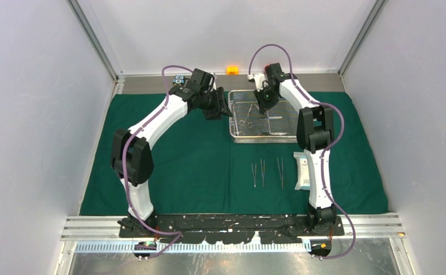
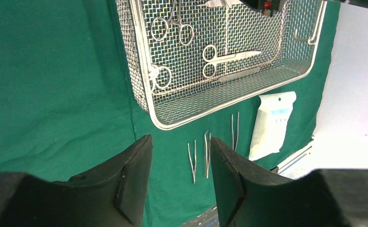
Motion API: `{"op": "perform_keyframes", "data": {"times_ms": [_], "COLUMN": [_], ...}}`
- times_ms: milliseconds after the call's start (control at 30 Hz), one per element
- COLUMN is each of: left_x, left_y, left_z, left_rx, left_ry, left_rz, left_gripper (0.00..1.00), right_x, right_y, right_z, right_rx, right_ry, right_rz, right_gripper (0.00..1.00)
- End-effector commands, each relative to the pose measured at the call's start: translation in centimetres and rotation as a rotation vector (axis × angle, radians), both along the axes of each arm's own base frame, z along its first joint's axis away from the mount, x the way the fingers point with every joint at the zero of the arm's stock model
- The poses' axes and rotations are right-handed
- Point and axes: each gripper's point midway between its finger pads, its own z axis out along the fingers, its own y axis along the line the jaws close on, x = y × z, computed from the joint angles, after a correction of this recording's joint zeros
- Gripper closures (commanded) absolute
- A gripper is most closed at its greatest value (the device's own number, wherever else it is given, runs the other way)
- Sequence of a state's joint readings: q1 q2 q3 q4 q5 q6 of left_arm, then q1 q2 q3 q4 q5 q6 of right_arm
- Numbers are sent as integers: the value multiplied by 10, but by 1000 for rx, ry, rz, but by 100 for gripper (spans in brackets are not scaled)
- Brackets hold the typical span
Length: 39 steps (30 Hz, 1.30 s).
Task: Open and lay out the surgical kit
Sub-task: Pick up the medical item from the container, then place the medical item in the surgical kit.
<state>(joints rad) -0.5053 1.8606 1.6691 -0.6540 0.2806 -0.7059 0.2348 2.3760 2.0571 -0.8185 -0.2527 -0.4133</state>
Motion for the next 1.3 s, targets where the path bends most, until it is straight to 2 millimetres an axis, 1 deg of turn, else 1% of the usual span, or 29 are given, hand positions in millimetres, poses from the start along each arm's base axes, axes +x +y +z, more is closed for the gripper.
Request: {"op": "perform_keyframes", "data": {"times_ms": [0,100,233,333,433,500,600,700,833,867,900,967,1067,1133,1267], "left_x": [12,13,14,16,18,19,18,15,10,10,9,5,1,-2,0], "left_y": [-1,0,1,0,-1,-5,-14,-29,-48,-52,-56,-63,-69,-72,-75], "left_z": [9,10,11,15,22,27,34,42,44,42,41,41,44,46,52], "left_rx": [-22,-22,-18,-18,-25,-44,-100,-161,-206,-212,-220,-250,-284,-299,-319], "left_ry": [-39,-42,-55,-69,-85,-89,-68,-37,3,14,27,50,56,43,3], "left_rz": [0,-1,-1,-2,-6,-14,-22,-39,-62,-68,-73,-87,-106,-123,-144], "left_gripper": [49,48,47,47,47,47,47,47,47,47,47,47,47,47,47], "right_x": [12,12,9,2,-12,-25,-44,-67,-95,-101,-109,-119,-130,-134,-144], "right_y": [16,17,20,24,31,36,47,56,62,64,64,65,60,55,54], "right_z": [90,106,121,134,149,160,174,182,185,186,182,185,184,179,172], "right_rx": [96,119,144,180,252,312,425,533,636,660,675,700,684,652,642], "right_ry": [-164,-186,-202,-197,-172,-148,-118,-80,-31,-21,-2,0,-25,-31,-20], "right_rz": [-16,-27,-31,-34,-46,-59,-88,-130,-179,-183,-188,-187,-179,-173,-154], "right_gripper": [100,100,99,100,100,100,100,99,100,100,100,99,100,100,100]}}
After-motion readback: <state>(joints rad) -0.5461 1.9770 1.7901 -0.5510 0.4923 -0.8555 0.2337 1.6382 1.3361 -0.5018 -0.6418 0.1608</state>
